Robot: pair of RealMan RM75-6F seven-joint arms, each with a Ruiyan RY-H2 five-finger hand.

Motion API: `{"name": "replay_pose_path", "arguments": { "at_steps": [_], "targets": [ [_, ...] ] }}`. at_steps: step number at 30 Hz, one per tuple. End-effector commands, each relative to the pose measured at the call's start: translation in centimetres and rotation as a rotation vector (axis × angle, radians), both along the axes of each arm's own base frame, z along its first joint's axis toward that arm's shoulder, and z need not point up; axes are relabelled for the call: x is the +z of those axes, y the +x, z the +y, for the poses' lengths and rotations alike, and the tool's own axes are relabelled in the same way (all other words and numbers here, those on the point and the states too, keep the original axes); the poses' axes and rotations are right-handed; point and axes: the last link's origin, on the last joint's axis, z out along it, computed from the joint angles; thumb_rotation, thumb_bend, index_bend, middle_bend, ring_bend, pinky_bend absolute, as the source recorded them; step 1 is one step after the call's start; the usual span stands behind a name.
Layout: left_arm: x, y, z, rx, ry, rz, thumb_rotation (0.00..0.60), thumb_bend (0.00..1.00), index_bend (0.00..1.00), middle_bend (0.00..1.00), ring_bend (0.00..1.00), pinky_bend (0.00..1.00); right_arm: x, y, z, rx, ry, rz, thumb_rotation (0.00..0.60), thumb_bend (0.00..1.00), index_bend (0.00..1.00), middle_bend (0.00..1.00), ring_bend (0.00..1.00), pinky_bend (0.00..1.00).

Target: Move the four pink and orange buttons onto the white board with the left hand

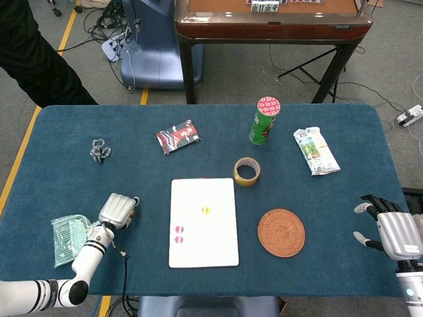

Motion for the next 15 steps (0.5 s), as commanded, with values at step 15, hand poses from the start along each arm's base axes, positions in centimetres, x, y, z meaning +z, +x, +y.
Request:
{"name": "replay_pose_path", "arguments": {
  "at_steps": [15],
  "targets": [
    [-0.01, -0.53, 0.05, 0.005, 0.009, 0.008, 0.600, 0.36, 0.49, 1.00, 1.00, 1.00, -0.03, -0.01, -0.01, 0.000, 0.002, 0.001, 0.600, 0.01, 0.40, 0.26, 0.24, 0.32]
  ]
}}
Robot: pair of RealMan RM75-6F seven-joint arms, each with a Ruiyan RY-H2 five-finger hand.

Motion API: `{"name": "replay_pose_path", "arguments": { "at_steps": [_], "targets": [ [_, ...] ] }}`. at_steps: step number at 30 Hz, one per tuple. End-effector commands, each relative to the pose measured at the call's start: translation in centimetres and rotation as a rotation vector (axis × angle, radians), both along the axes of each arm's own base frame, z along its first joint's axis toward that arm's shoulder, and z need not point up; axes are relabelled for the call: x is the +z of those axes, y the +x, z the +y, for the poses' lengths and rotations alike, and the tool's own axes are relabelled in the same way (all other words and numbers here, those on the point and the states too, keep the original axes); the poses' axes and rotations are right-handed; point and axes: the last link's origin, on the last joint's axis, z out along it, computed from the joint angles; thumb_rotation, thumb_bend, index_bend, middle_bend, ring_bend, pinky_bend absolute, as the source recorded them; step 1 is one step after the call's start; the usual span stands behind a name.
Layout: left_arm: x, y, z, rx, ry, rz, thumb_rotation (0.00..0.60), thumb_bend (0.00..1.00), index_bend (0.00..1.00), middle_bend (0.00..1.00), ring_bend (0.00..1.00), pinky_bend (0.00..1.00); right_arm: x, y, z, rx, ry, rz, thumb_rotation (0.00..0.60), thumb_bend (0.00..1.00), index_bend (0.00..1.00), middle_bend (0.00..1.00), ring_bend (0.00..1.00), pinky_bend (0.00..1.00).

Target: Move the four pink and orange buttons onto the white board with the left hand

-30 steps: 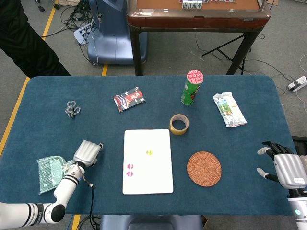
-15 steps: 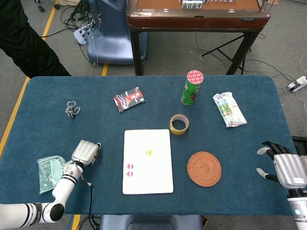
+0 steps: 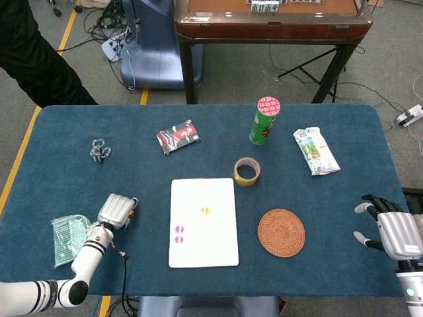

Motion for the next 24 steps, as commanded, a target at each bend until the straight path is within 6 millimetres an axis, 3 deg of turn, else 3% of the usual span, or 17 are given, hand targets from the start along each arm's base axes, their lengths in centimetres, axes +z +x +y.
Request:
{"name": "replay_pose_path", "arguments": {
  "at_steps": [1, 24],
  "targets": [
    [0.0, -0.1, 0.0, 0.000, 0.001, 0.001, 0.600, 0.36, 0.49, 1.00, 1.00, 1.00, 0.0, 0.0, 0.0, 0.000, 0.000, 0.000, 0.600, 0.01, 0.40, 0.26, 0.24, 0.32],
    [-0.3, -1.3, -0.3, 0.008, 0.008, -0.005, 0.600, 0.36, 0.50, 1.00, 1.00, 1.00, 0.0, 0.0, 0.0, -0.002, 0.001, 0.000, 0.600, 0.01, 0.40, 0.26, 0.24, 0.32]
  ]
}}
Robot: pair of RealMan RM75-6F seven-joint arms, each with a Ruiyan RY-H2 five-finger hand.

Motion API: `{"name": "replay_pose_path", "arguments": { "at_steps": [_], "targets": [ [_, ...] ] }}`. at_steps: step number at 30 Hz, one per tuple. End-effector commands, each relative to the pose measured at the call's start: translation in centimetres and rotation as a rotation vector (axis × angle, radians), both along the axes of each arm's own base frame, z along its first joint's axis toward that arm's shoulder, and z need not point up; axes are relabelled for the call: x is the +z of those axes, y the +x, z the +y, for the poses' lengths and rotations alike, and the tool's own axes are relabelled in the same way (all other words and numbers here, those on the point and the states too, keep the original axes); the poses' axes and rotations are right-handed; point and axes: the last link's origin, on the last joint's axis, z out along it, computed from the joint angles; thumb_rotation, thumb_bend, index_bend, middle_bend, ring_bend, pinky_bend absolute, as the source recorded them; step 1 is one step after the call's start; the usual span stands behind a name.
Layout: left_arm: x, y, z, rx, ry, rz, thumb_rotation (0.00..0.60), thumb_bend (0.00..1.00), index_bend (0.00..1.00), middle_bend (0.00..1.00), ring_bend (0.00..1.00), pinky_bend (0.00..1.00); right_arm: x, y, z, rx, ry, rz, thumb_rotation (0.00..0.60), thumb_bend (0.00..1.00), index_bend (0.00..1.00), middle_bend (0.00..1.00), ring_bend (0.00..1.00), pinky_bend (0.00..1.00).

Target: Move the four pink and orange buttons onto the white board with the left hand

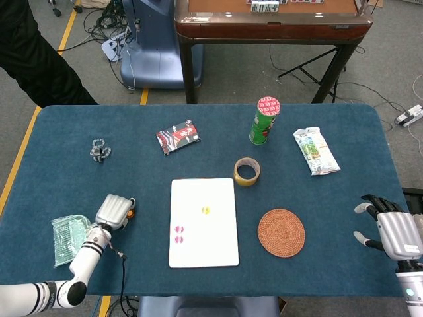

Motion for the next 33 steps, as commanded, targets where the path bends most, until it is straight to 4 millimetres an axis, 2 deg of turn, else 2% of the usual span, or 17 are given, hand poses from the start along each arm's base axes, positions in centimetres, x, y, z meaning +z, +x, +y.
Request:
{"name": "replay_pose_path", "arguments": {
  "at_steps": [1, 33],
  "targets": [
    [-0.08, -0.16, -0.08, 0.001, -0.001, -0.002, 0.600, 0.36, 0.50, 1.00, 1.00, 1.00, -0.01, 0.00, -0.01, 0.000, 0.000, 0.000, 0.600, 0.01, 0.40, 0.26, 0.24, 0.32],
    [-1.00, 0.56, -0.10, -0.033, 0.011, -0.021, 0.600, 0.36, 0.57, 1.00, 1.00, 1.00, 0.08, 0.01, 0.00, 0.001, -0.001, -0.003, 0.600, 0.01, 0.40, 0.26, 0.24, 0.32]
  ]
}}
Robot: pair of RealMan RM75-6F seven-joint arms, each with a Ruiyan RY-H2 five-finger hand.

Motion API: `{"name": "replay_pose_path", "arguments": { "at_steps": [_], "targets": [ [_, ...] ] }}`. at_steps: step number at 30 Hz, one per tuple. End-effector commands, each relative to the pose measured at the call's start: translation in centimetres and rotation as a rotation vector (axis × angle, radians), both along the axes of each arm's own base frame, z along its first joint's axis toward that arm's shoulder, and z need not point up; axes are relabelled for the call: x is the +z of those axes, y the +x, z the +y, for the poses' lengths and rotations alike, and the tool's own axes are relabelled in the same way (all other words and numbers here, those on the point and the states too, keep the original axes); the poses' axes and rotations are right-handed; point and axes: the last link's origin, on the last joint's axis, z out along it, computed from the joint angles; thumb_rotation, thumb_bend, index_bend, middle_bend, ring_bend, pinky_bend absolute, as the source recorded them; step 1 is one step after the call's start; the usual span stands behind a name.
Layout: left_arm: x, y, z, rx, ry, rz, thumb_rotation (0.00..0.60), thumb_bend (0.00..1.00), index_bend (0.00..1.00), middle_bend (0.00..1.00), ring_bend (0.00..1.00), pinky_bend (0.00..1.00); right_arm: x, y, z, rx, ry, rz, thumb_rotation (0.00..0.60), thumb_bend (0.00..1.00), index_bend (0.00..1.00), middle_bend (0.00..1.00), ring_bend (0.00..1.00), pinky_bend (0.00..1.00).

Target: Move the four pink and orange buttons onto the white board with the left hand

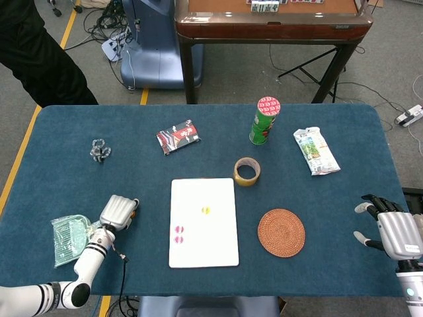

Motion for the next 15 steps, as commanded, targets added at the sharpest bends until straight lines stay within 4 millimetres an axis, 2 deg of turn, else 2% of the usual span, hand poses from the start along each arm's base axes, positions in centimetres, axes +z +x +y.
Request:
{"name": "replay_pose_path", "arguments": {
  "at_steps": [1, 15],
  "targets": [
    [0.03, 0.00, 0.02, -0.003, 0.003, 0.001, 0.600, 0.36, 0.57, 1.00, 1.00, 1.00, 0.00, 0.00, 0.00, 0.000, 0.000, 0.000, 0.600, 0.01, 0.40, 0.26, 0.24, 0.32],
    [0.44, 0.05, 0.44, -0.019, 0.035, 0.011, 0.600, 0.36, 0.60, 1.00, 1.00, 1.00, 0.02, 0.00, 0.00, 0.000, 0.000, 0.000, 0.600, 0.01, 0.40, 0.26, 0.24, 0.32]
  ]
}}
